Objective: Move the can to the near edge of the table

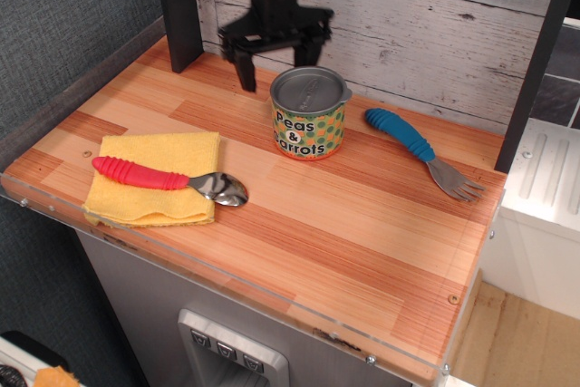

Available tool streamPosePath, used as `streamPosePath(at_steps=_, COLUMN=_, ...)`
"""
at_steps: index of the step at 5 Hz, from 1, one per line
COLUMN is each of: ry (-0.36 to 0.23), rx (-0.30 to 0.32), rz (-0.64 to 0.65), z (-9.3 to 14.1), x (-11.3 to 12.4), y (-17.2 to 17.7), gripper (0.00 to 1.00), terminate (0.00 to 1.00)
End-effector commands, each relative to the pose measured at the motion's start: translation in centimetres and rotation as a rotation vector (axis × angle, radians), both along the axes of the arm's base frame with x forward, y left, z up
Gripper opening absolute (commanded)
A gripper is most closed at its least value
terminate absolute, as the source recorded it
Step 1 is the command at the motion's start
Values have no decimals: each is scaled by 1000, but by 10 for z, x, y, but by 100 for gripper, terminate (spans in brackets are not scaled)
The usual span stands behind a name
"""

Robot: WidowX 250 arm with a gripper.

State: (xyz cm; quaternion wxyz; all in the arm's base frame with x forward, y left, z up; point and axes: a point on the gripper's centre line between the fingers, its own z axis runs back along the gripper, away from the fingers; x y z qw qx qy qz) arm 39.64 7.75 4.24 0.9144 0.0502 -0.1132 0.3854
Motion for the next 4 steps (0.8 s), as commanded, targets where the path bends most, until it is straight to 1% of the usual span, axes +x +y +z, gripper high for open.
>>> streamPosePath(at_steps=1, ry=-23, rx=28, rz=-57, z=23, x=0, y=-20, gripper=100, terminate=0)
streamPosePath(at_steps=2, ry=-14, rx=11, rz=-47, z=21, x=-6, y=-27, gripper=100, terminate=0)
streamPosePath(at_steps=3, ry=2, rx=5, rz=-46, z=18, x=-13, y=-35, gripper=100, terminate=0)
streamPosePath(at_steps=4, ry=3, rx=2, rz=-49, z=18, x=-23, y=-43, gripper=100, terminate=0)
